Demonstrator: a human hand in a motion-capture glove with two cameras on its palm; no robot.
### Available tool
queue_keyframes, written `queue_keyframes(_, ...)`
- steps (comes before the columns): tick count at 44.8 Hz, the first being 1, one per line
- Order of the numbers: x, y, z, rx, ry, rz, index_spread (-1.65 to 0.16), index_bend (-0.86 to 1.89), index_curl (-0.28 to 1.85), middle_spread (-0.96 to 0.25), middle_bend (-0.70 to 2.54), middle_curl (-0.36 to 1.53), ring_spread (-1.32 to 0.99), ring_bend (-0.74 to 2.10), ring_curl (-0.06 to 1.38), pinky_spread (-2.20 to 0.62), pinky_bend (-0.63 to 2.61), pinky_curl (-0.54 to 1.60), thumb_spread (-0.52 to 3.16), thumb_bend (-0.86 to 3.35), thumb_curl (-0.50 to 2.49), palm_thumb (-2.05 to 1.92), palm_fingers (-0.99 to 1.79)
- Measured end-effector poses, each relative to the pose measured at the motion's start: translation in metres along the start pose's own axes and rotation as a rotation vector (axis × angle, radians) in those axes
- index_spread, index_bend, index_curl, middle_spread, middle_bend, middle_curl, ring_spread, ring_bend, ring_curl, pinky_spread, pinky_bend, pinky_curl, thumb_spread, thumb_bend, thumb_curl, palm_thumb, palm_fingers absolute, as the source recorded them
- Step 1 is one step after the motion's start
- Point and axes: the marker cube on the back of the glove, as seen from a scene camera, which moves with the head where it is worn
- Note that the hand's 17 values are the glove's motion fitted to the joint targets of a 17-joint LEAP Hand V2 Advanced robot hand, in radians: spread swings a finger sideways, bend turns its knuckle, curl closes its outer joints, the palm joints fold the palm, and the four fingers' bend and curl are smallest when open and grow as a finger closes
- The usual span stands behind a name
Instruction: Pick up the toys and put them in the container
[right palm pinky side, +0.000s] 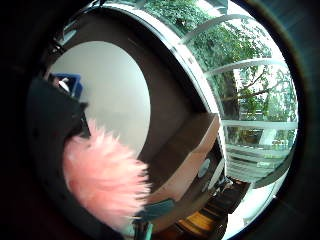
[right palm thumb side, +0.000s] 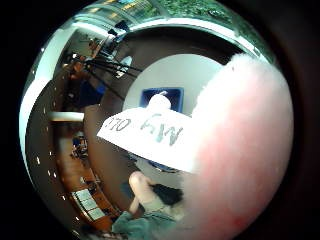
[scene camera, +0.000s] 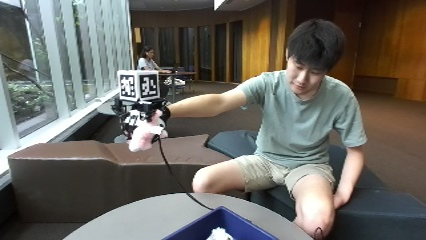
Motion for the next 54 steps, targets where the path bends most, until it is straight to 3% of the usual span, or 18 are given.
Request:
queue_keyframes(8, -0.067, -0.008, -0.038, 0.063, -0.027, -0.076, -0.24, 1.08, 0.95, -0.17, 1.14, 0.75, -0.41, 1.14, 0.69, -0.23, 0.87, 0.47, 0.54, 0.04, 0.97, 0.66, 1.03)
queue_keyframes(23, -0.209, -0.017, -0.031, 0.076, -0.102, -0.254, -0.22, 1.10, 0.96, -0.15, 1.16, 0.76, -0.41, 1.15, 0.73, -0.24, 0.89, 0.51, 0.42, 0.02, 1.07, 0.65, 1.00)
queue_keyframes(31, -0.254, -0.027, -0.001, 0.059, -0.074, -0.236, -0.21, 1.11, 0.97, -0.15, 1.16, 0.77, -0.41, 1.14, 0.74, -0.24, 0.89, 0.53, 0.38, 0.00, 1.11, 0.65, 0.97)
queue_keyframes(36, -0.257, -0.029, 0.025, -0.088, -0.030, -0.174, -0.21, 1.10, 0.97, -0.16, 1.14, 0.76, -0.40, 1.11, 0.74, -0.23, 0.89, 0.54, 0.39, -0.02, 1.11, 0.62, 0.86)
queue_keyframes(38, -0.255, -0.028, 0.035, -0.210, -0.018, -0.152, -0.21, 1.08, 0.97, -0.16, 1.12, 0.75, -0.39, 1.10, 0.74, -0.23, 0.88, 0.55, 0.40, -0.03, 1.11, 0.61, 0.78)
queue_keyframes(42, -0.251, -0.022, 0.052, -0.505, 0.004, -0.124, -0.20, 0.88, 0.95, -0.18, 1.04, 0.73, -0.37, 1.04, 0.74, -0.19, 0.88, 0.58, 0.63, -0.08, 1.03, 0.46, 0.31)
queue_keyframes(45, -0.249, -0.016, 0.055, -0.567, -0.010, -0.131, -0.19, 0.40, 0.83, -0.12, 0.66, 0.63, -0.26, 0.82, 0.71, -0.11, 1.17, 0.64, 0.79, -0.12, 0.92, 0.27, -0.58)
queue_keyframes(46, -0.248, -0.014, 0.054, -0.550, -0.016, -0.139, -0.18, 0.30, 0.78, -0.08, 0.53, 0.58, -0.22, 0.74, 0.68, -0.08, 1.21, 0.61, 0.82, -0.11, 0.89, 0.23, -0.68)
queue_keyframes(49, -0.248, -0.009, 0.042, -0.464, -0.014, -0.168, -0.18, 0.09, 0.64, -0.02, 0.32, 0.50, -0.15, 0.53, 0.59, -0.03, 1.23, 0.56, 0.91, -0.08, 0.82, 0.16, -0.63)
queue_keyframes(54, -0.250, 0.007, 0.007, -0.359, 0.020, -0.211, -0.17, 0.04, 0.48, 0.02, 0.15, 0.43, -0.06, 0.33, 0.48, 0.03, 1.15, 0.53, 1.02, -0.05, 0.72, 0.10, -0.47)
